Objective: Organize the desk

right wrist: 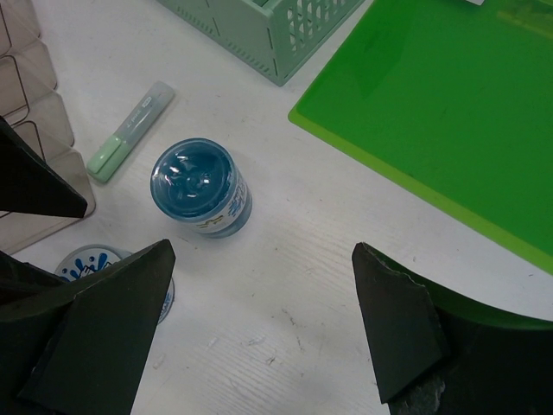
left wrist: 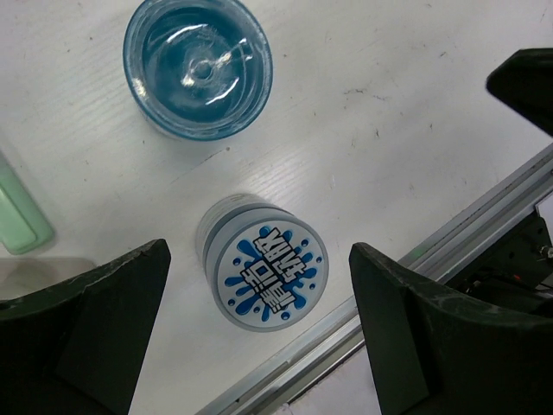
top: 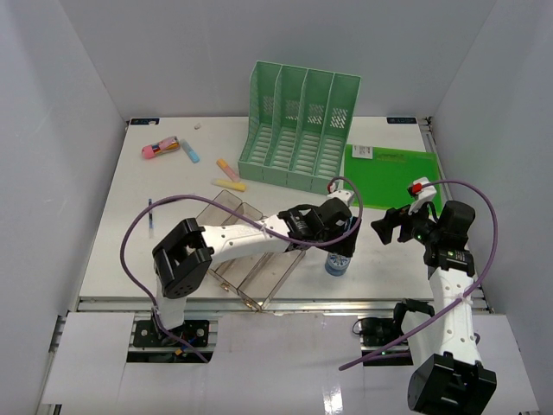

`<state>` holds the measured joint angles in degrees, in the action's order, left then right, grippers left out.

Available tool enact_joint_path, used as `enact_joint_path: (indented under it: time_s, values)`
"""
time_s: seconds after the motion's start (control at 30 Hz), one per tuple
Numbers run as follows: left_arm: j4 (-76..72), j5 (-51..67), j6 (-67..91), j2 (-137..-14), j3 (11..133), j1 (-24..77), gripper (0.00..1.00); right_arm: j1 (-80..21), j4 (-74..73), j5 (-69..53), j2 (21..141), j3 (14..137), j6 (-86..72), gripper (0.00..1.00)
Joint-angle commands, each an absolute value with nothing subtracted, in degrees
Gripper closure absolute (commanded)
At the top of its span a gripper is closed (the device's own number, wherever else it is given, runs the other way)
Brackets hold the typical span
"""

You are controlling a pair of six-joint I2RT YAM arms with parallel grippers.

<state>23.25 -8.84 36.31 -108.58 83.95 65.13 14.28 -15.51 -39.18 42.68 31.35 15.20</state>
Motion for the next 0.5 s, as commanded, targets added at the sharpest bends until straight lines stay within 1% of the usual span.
enact_joint_path:
  time_s: [0.0,0.13,0.47]
  values:
    - [27.15,-11.79,31.75,-110.64,89.28,66.62,0.04,14.68,-15.38,-40.08,41.84,33.66,14.42,0.10]
    - [28.61,-11.34,30.76,-112.95,91.54,67.81,0.04,14.77,-15.47,-40.04,41.75,33.57,14.50,0.10]
    - [32.26,-14.73,29.74,-115.37,94.17,69.32,0.04,14.85,-15.47,-40.53,41.75,33.40,14.41,0.10]
